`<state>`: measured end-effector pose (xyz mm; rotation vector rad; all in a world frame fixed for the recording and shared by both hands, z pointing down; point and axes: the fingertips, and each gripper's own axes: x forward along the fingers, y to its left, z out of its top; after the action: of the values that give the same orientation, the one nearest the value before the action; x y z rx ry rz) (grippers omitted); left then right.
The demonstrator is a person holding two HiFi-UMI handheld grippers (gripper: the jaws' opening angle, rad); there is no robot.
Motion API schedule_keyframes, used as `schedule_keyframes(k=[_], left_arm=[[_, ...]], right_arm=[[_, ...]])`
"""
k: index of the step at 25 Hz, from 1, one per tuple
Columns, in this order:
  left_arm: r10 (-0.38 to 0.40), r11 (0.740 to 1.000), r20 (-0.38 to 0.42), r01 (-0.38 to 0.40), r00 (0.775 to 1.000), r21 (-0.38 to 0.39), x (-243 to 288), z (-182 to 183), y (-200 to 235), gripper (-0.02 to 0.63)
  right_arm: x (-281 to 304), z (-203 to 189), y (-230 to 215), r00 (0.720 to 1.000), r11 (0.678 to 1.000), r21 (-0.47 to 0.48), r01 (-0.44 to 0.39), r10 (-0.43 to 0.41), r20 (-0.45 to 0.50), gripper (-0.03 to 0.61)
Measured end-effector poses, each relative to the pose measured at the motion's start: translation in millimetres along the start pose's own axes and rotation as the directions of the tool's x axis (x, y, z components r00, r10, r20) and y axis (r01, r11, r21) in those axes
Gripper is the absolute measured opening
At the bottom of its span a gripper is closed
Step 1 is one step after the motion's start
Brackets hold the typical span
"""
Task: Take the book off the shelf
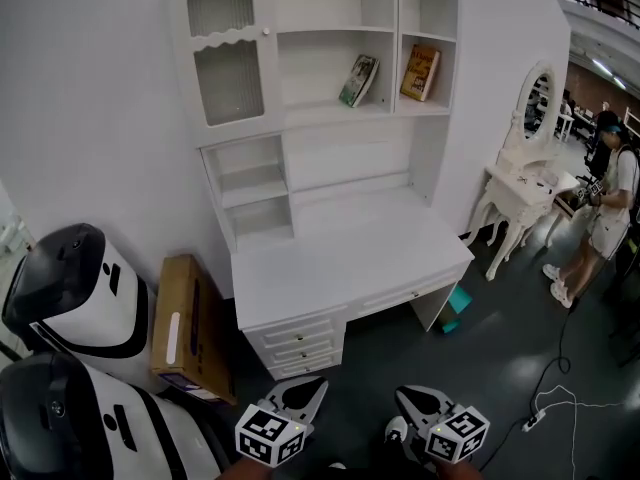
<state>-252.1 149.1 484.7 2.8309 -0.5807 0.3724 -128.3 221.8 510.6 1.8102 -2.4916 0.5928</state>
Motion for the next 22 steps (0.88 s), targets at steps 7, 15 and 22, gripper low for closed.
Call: schedule_keyframes(k=[7,15,22], left_arm=[[0.026,1.000,-0.011,-0.026,1.000,0.002,36,13,17,0.011],[0.097,0.995,0.005,-0.097,0.995,-0.006,91,50,36,0.011],[0.166,0.986,0.031,-0.166,0.986,-0.007,152,80,47,0.011]], right_arm=[[34,28,-39,0.999,0.999,-0.001,-0.037,0.037,0.019,0.031],[64,74,-96,0.994,0.994,-0.025,-0.104,0.105,0.037,0.031],[86,87,-162,0.988,0.988,-0.013,-0.153,0.153,-0.022,0.031]])
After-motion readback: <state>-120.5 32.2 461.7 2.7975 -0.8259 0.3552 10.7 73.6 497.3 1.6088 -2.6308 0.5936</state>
